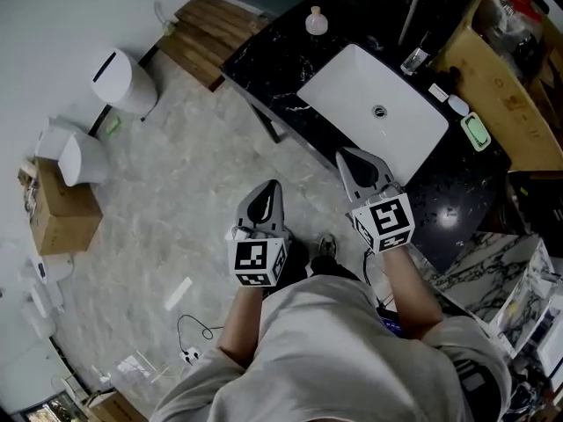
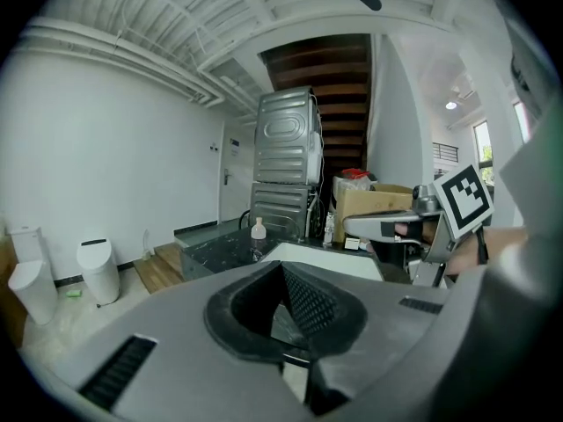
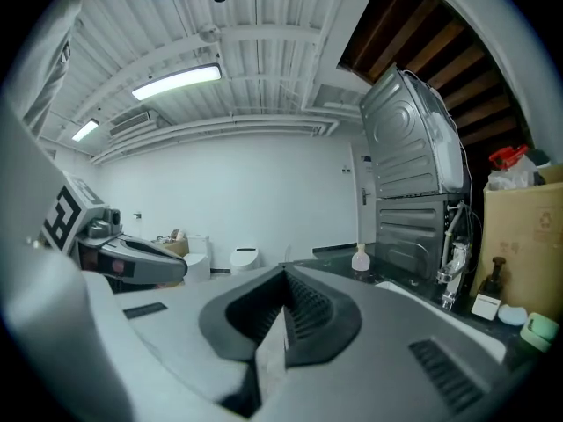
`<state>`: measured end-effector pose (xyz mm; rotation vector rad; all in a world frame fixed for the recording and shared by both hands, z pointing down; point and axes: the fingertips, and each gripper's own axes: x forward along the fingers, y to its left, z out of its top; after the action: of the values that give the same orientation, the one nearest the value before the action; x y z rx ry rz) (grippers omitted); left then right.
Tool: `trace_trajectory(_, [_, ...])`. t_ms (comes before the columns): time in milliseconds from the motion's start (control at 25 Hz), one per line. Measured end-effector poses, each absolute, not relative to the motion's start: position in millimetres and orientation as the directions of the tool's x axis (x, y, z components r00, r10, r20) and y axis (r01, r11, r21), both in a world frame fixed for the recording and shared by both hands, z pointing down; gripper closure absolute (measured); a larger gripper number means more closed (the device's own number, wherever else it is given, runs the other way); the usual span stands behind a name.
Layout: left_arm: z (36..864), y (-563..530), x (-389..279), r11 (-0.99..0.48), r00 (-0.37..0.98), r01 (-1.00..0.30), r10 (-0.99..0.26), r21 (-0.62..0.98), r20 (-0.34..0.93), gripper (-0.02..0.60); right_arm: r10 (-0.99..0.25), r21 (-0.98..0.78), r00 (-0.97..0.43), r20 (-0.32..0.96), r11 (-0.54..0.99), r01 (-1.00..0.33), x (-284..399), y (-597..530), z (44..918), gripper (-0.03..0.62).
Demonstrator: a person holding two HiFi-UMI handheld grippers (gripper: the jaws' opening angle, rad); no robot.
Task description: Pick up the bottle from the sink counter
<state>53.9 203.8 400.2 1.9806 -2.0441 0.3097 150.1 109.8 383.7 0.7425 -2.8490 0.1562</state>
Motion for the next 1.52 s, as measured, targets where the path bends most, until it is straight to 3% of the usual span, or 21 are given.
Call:
trace_trajectory(200, [407.2, 178.0, 37.2, 0.02, 0.006, -0.997, -0.944, 0.075, 0.33, 0.569, -0.452, -0.01, -0.865, 0.219, 0.885, -0.466, 134.4, 93.2, 382.3, 0.585])
trace_trajectory(400, [407.4, 149.7, 17.5, -0.026, 0.067, -0.99, -0.952, 0.139, 0.299, 0.569, -0.516, 0.035, -0.824, 0.236, 0.851, -0.523, 113.4, 63.2, 375.9, 0.585])
trace_trajectory(640, [387.0, 100.5, -23.9, -0.123, 0.156, -0.983, -0.95, 0.133, 0.271, 0.569, -0.506, 0.001, -0.837, 0.208, 0.856, -0.517, 64.8, 24.4, 348.3, 0.585])
trace_trajectory(960, [359.3, 60.6, -90.5, -0.263, 0.274, -0.962, -0.934, 0.078, 0.228, 0.569, -0.55, 0.092, -0.77, 0.324, 0.828, -0.553, 32.3, 30.5, 347.3, 0.585])
trace_trajectory(1200, [382.8, 42.8, -123.6, -0.311, 0.318, -0.948, -0.923, 0.067, 0.216, 0.569, -0.645, 0.162, -0.69, 0.329, 0.758, -0.632, 13.5, 25.4, 352.5, 0.585])
trace_trajectory(1360, [374.9, 32.3, -143.3, -0.293, 0.314, -0.947, -0.932, 0.134, 0.182, 0.569, -0.647, 0.279, -0.668, 0.368, 0.762, -0.584, 1.9, 1.2, 327.0, 0.585])
trace_trajectory(1520, [388.8, 16.2, -157.4, -0.327, 0.353, -0.934, -0.905, 0.14, 0.238, 0.569, -0.618, 0.372, -0.662, 0.424, 0.785, -0.495, -5.4, -37.6, 296.0, 0.585])
